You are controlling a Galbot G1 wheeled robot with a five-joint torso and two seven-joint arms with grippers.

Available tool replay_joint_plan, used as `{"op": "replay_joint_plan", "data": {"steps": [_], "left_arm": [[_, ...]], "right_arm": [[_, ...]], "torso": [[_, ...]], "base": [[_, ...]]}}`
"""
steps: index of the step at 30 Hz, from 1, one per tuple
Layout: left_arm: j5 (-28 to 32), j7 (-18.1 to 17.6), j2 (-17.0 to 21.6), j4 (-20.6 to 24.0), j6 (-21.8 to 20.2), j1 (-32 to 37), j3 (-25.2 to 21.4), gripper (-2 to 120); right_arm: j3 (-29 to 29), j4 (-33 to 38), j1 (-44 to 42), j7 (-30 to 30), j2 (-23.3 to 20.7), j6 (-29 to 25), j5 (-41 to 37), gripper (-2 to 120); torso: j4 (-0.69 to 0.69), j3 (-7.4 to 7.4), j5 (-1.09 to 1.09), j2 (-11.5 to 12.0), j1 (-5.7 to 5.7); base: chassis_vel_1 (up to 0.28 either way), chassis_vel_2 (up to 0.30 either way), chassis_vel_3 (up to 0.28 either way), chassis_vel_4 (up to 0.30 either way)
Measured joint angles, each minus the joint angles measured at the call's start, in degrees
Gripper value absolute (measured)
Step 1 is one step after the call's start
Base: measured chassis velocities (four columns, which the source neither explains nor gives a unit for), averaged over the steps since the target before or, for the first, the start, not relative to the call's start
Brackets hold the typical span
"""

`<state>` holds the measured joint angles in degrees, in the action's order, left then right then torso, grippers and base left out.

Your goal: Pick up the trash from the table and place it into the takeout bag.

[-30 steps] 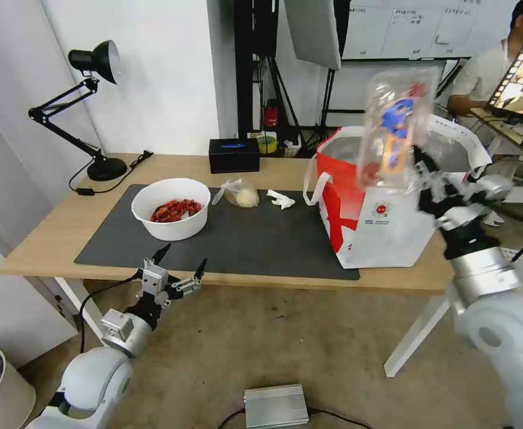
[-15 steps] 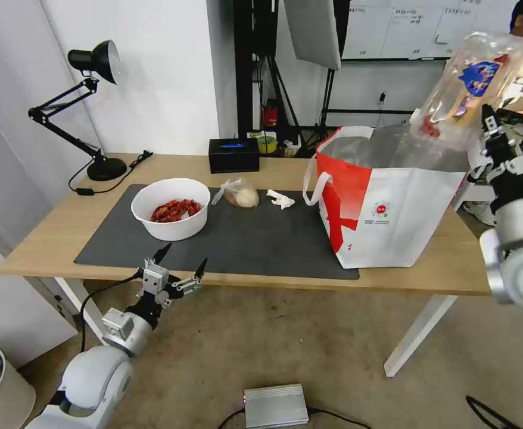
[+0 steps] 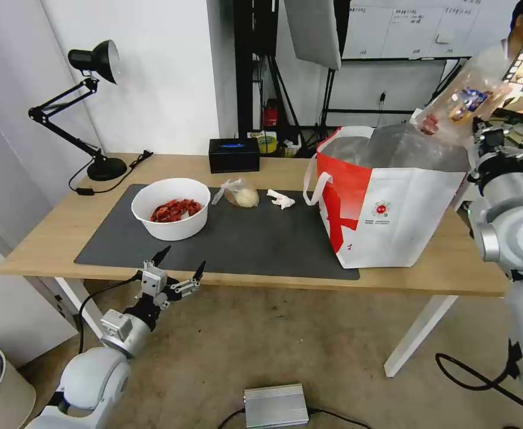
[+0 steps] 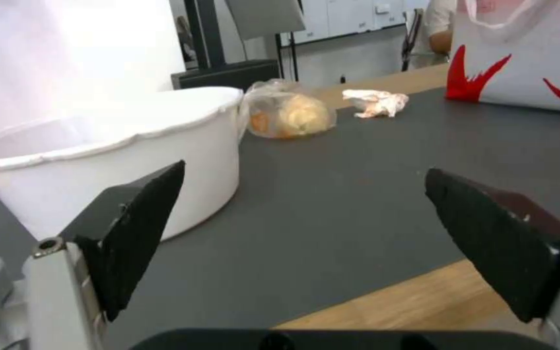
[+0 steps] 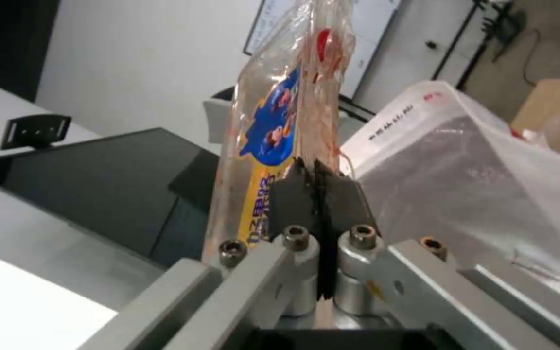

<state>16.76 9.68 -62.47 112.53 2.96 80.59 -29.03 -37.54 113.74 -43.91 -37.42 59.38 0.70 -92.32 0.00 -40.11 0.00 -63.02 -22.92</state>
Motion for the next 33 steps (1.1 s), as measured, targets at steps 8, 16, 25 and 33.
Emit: {"op": "replay_joint_plan", "data": {"steps": [8, 16, 25, 33], "left_arm": [[0.0, 0.0, -0.4, -0.5, 0.0, -0.2, 0.2, 100], [0.0, 0.0, -0.6, -0.6, 0.1, 0.0, 0.0, 100], [-0.1, 0.0, -0.6, -0.4, 0.1, 0.6, -0.5, 100], [-0.1, 0.0, -0.3, -0.4, 0.1, 0.4, -0.5, 100]], "right_arm": [[2.8, -1.5, 5.2, -5.7, 0.9, 1.5, -1.5, 0], [5.7, -1.0, 6.7, -10.6, 3.1, 6.0, -4.3, 0], [7.5, -2.8, 9.3, -15.1, 6.3, 6.7, -4.4, 0], [6.8, -2.8, 8.7, -17.4, 6.1, 6.9, -5.1, 0]], "torso": [[0.0, 0.0, -0.01, 0.0, 0.0], [0.0, 0.0, -0.01, 0.0, 0.0], [0.01, 0.0, 0.0, 0.0, 0.0], [0.0, 0.01, 0.01, 0.0, 0.0]], "base": [[0.0, 0.0, 0.0, 0.0], [0.0, 0.0, 0.0, 0.0], [0.0, 0.0, 0.0, 0.0], [0.0, 0.0, 0.0, 0.0]]}}
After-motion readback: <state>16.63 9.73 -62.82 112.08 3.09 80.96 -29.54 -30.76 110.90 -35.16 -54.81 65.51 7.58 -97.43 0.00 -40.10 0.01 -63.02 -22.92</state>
